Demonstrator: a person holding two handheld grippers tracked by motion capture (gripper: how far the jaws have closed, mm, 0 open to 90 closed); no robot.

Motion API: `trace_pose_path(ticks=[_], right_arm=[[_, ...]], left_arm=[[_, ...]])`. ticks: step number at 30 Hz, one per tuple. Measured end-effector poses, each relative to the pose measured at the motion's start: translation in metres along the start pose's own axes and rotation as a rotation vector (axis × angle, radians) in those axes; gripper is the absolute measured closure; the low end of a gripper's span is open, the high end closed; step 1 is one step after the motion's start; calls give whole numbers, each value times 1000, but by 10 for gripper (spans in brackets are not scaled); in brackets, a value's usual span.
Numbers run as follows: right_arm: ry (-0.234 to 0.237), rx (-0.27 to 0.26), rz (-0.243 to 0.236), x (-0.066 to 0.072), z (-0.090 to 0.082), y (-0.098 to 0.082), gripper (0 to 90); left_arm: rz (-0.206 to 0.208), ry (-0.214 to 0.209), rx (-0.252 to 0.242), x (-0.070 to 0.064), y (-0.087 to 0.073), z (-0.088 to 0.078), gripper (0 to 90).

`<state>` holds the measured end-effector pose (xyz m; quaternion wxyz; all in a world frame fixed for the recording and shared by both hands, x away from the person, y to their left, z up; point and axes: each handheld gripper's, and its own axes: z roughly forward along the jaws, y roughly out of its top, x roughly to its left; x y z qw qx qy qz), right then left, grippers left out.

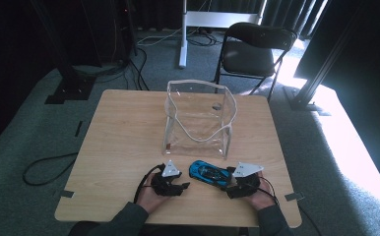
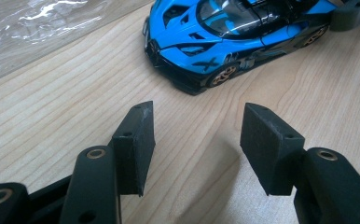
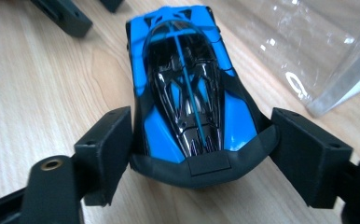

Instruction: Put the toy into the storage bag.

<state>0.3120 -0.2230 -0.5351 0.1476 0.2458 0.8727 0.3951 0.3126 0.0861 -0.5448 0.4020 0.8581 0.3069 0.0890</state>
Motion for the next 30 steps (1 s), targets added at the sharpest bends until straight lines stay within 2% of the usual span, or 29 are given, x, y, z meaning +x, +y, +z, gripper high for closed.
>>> trace_pose_path(ticks=[2, 7, 9, 10, 13, 16, 19, 22, 25, 30], right_arm=[[-9, 21, -6, 0, 5, -3, 202], [-16, 21, 10, 2, 8, -3, 184], [-4, 58, 27, 3, 13, -4, 125], [8, 62, 36, 4, 15, -4, 116], [0, 72, 38, 5, 16, -3, 92], [13, 71, 46, 2, 16, -4, 92], [26, 64, 39, 0, 17, -5, 95], [54, 57, 30, -2, 16, -5, 145], [43, 42, 25, -3, 15, -5, 226], [54, 42, 31, -5, 16, -5, 233]], left_arm=[[0, -1, 1, 0, 0, 0, 448], [1, -1, 1, 0, 0, 0, 447], [2, 0, 0, 0, 0, 0, 447], [4, 0, 0, 0, 0, 0, 446], [6, 2, 1, -1, 0, 0, 445], [5, 2, 1, -1, 0, 0, 445], [6, 2, 1, -1, 0, 0, 445], [6, 3, 1, -1, 0, 0, 445], [4, 2, 0, -1, 0, 0, 445], [3, 1, 0, 0, 0, 0, 445]])
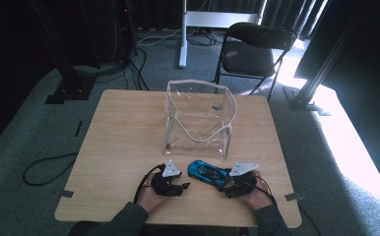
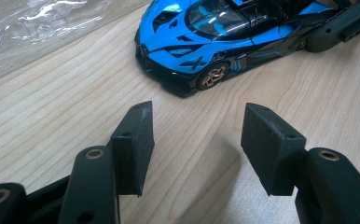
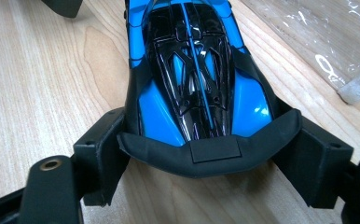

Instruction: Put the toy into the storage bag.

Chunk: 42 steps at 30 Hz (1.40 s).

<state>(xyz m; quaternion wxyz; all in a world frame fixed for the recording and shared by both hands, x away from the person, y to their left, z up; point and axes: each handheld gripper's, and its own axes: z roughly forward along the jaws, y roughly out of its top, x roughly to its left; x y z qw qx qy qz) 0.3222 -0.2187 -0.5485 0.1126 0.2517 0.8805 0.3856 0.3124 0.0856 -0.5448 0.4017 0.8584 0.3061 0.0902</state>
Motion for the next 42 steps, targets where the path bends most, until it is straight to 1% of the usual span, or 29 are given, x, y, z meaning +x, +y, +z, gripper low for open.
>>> trace_pose_path(ticks=[2, 4, 6, 8, 9, 11, 14, 16, 18, 20, 22, 24, 25, 26, 27, 30, 33, 35, 41, 42], right_arm=[[-18, 5, 24, 3, 1, 1, 234], [-19, 22, 18, 6, 1, 3, 234], [-17, 23, 14, 7, 0, 3, 220], [-1, 31, -6, 11, 2, 3, 110], [-16, 29, -14, 14, 3, 3, 103], [-33, 18, -40, 16, 4, 4, 115], [-28, -14, -45, 11, 3, 3, 239], [-27, -19, -54, 9, 3, 3, 240], [-32, -21, -60, 10, 4, 4, 239], [-44, -22, -55, 11, 6, 6, 227], [-45, -25, -56, 11, 8, 8, 227], [-33, -26, -49, 10, 10, 10, 221], [-30, -39, -46, 10, 10, 11, 214], [-10, -49, -28, 9, 11, 12, 214], [1, -42, -14, 7, 12, 13, 225], [1, -46, -26, 7, 14, 15, 226], [-16, -48, -49, 10, 15, 16, 235], [-21, -53, -54, 11, 14, 16, 236], [-39, -98, -77, 15, 5, 21, 239], [-38, -112, -79, 16, 3, 23, 240]], left_arm=[[1, 0, 1, 0, 0, 0, 445], [2, 2, 1, 0, 0, 0, 445], [3, 3, 2, 0, 0, 0, 444], [4, 3, 3, 0, 0, 0, 444], [4, 3, 3, 0, 0, 0, 444], [4, 3, 3, 0, 0, 0, 444], [6, 4, 3, -1, 0, 0, 443], [6, 4, 3, -1, 0, 0, 442], [5, 3, 3, -1, 0, 0, 442], [4, 4, 3, -1, 0, 0, 442], [4, 4, 3, -1, 0, 0, 442], [3, 3, 2, -1, 0, 0, 442], [4, 3, 3, -1, 0, 0, 442], [5, 3, 3, -1, 0, 0, 442], [6, 4, 4, -1, 0, 0, 442], [5, 3, 4, -1, 0, 0, 442], [5, 4, 4, -1, 0, 0, 442], [5, 3, 4, -1, 0, 0, 442], [6, 3, 4, -1, 0, 0, 441], [7, 3, 4, -1, 0, 0, 441]])
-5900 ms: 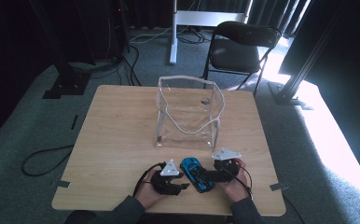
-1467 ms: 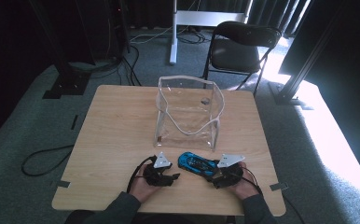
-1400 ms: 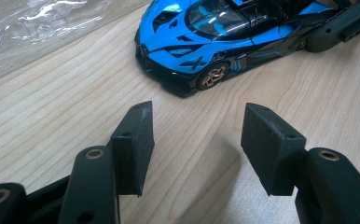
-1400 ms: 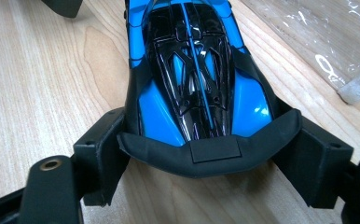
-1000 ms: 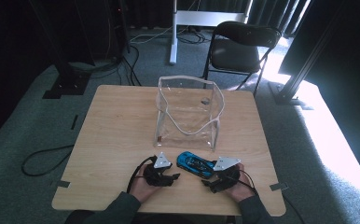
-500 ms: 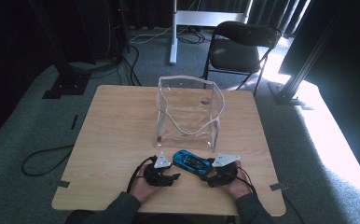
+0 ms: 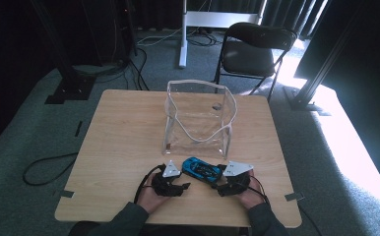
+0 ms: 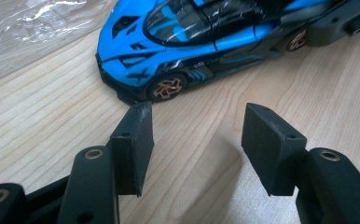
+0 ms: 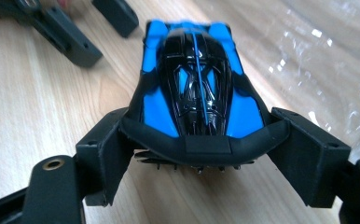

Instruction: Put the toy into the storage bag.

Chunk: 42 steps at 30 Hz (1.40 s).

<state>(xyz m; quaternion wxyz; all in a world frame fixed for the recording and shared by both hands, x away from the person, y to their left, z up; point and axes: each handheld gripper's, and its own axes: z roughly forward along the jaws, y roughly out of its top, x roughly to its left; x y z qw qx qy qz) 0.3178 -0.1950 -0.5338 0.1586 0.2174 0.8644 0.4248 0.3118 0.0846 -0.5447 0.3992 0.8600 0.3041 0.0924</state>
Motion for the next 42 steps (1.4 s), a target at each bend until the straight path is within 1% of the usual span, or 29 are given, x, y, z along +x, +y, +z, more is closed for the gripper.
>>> trace_pose_path(ticks=[2, 3, 7, 10, 12, 14, 16, 18, 20, 22, 25, 28, 31, 33, 35, 37, 38, 40, 41, 42], right_arm=[[2, -7, 0, 0, -2, 1, 241], [-5, -46, 3, 0, -8, 6, 243], [-21, -95, 16, -3, -19, 11, 246], [-35, -101, 38, -7, -22, 8, 246], [-31, -108, 54, -8, -24, 6, 246], [-36, -117, 57, -8, -25, 7, 246], [-31, -116, 62, -9, -24, 8, 245], [-13, -104, 73, -11, -21, 5, 245], [13, -71, 84, -13, -16, 0, 245], [24, -43, 88, -14, -12, -6, 245], [21, 27, 75, -12, -7, -14, 245], [20, 53, 68, -12, -5, -17, 244], [27, 78, 79, -13, -3, -19, 242], [21, 74, 76, -12, -1, -19, 227], [11, 80, 96, -13, 1, -18, 163], [4, 76, 99, -14, 2, -17, 141], [-2, 77, 94, -13, 4, -15, 142], [5, 65, 90, -13, 5, -14, 146], [7, 60, 92, -12, 6, -13, 170], [5, 67, 89, -11, 7, -13, 228]], left_arm=[[0, 0, 0, 0, 0, 0, 442], [0, 0, 0, 0, 0, 0, 442], [-1, -1, 0, 0, 0, 0, 441], [0, 0, 0, 0, 0, 0, 442], [1, 0, 0, 0, 0, 0, 442], [0, 0, 0, 0, 0, 0, 442], [0, 0, 0, 0, 0, 0, 442], [0, 0, 0, 0, 0, 0, 442], [-2, -1, 0, 0, 0, 0, 441], [-5, -3, -2, 0, 0, 0, 441], [-3, -2, -1, 0, 0, 0, 441], [-2, -1, 0, 0, 0, 0, 441], [0, 0, 0, 0, 0, 0, 440], [-1, -1, 0, 0, 0, 0, 441], [-1, -1, 0, 0, 0, 0, 441], [-1, -1, 0, 0, 0, 0, 440], [-2, -1, 0, 0, 0, 0, 440], [-2, -1, 0, 0, 0, 0, 440], [-2, -1, 0, 0, 0, 0, 441], [-1, -1, 0, 0, 0, 0, 440]])
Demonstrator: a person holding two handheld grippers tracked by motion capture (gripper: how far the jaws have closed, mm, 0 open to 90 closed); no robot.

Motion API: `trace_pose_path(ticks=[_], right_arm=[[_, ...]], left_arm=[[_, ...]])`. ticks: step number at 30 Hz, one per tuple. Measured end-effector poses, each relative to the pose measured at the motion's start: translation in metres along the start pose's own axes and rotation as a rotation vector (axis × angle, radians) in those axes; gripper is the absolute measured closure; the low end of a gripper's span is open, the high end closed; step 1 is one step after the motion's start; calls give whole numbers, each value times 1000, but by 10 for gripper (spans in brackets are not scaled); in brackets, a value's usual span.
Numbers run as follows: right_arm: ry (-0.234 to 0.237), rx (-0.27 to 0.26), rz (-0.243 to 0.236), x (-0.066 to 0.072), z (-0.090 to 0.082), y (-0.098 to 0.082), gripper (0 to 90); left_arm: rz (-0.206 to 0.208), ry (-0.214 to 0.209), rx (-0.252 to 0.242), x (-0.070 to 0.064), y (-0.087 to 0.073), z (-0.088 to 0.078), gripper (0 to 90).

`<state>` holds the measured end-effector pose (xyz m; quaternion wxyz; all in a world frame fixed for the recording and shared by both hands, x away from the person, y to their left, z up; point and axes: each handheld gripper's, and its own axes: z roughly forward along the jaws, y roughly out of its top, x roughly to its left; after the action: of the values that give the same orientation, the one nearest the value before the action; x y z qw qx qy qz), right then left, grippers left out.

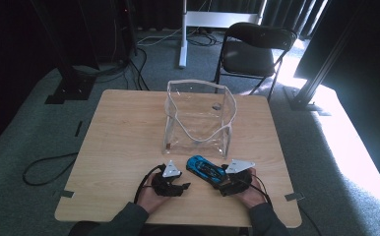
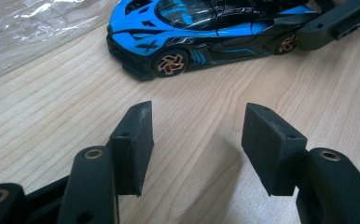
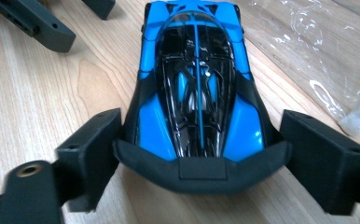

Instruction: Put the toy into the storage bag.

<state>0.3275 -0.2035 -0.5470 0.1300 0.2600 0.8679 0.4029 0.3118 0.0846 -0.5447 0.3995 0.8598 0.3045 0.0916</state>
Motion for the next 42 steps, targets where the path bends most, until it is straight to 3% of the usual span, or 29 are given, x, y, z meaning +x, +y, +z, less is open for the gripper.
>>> trace_pose_path(ticks=[8, 14, 24, 34, 42], right_arm=[[-16, 0, -27, 4, -3, -1, 241], [-55, -79, -48, 10, -19, 12, 244], [-73, -146, -31, 7, -45, 32, 245], [-90, -145, -43, 5, -57, 46, 246], [-88, -175, -64, 3, -76, 56, 246]], left_arm=[[2, 1, 0, 0, 0, 0, 440], [1, -1, 0, 0, 0, 0, 439], [-4, -4, -2, 1, 0, 0, 440], [-7, -6, -3, 1, 0, 0, 439], [-9, -6, -4, 1, 0, 0, 439]])
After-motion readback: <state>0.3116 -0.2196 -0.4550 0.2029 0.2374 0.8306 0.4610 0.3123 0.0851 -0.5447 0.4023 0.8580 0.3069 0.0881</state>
